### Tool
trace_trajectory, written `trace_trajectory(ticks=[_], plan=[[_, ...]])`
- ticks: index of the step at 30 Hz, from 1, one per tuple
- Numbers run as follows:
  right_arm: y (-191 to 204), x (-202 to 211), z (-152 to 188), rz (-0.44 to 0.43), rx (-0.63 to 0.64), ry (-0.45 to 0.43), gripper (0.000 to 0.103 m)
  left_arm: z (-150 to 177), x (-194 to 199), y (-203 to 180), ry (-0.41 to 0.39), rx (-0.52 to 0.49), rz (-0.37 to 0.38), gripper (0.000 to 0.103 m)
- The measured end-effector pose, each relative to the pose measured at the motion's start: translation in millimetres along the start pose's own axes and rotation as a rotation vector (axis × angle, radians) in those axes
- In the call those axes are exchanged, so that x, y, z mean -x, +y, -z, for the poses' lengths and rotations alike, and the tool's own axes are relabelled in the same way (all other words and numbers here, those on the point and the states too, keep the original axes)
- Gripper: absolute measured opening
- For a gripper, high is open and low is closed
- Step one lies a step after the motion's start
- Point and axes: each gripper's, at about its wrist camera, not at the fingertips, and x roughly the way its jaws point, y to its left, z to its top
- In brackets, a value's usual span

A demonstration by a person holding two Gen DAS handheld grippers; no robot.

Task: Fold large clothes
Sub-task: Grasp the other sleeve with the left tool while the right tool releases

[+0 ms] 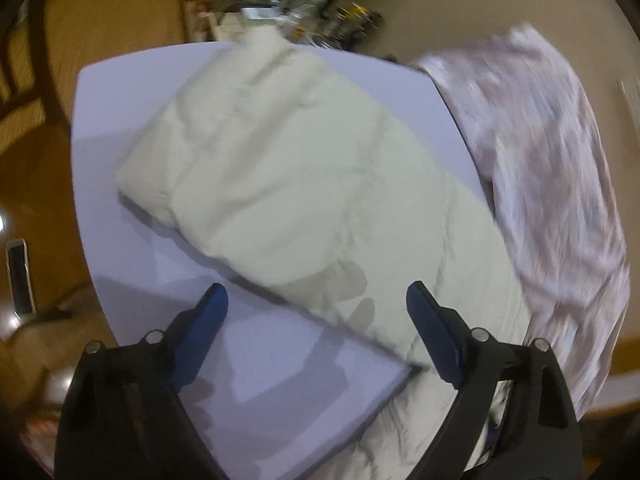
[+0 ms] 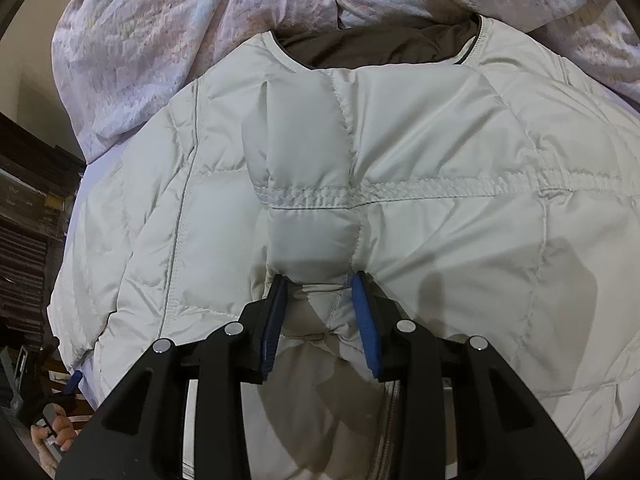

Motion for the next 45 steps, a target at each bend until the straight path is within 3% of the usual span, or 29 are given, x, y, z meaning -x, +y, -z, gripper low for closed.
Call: trace_trajectory(ticks=[6,9,11,14,18,22,29,34,37,42,45], plan=[[-3.0,2.9,3.2,0.001,-0.001,0.003,0.037,-14.5,0.6,15.4,-0.082,0.110,0.062,0.074],[-1.1,1.7,3.4,0.001,0.002,0.001,0.037,-18.4,-0.4,22.1,-0.106,0.159,0.080,0.059],[-0.5,1.2,3.2,0.001,0.004,0.000,0.037,-20.6,-1.9,26.5,-0.111,0.190,0.083,0.041],[-0.9,1.3,3.4,0.001,0.004,-0.001,0.037,-25.5,-5.1,36.6,-0.102,0.231,0.094,0.023],[-0.7,1.7,3.7,0.000,0.010,-0.004,0.037,-29.1,-7.2,44.0,-0.100,0.249,0.118,0.012],[-0.3,1.5,2.9,-0.001,0.012,0.000,0.037,-34.0,-0.8,33.9,-0.124,0.195,0.136,0.003],[1.4,1.4,3.3,0.009,0.021,-0.003,0.037,-49.0,45.4,-45.0,-0.243,-0.090,0.226,0.003],[0.0,6.2,5.0,0.003,0.008,-0.003,0.039,-33.8,80.2,-127.4,-0.290,-0.330,0.364,0.002],[-5.5,16.5,8.4,-0.009,-0.024,-0.026,0.044,-16.4,91.9,-167.7,-0.269,-0.432,0.459,0.002],[-21.8,43.3,14.9,-0.008,-0.052,-0.100,0.044,30.3,108.9,-232.8,-0.221,-0.620,0.621,0.002],[-38.0,61.6,20.6,0.002,-0.080,-0.145,0.044,62.4,110.2,-264.1,-0.163,-0.731,0.679,0.002]])
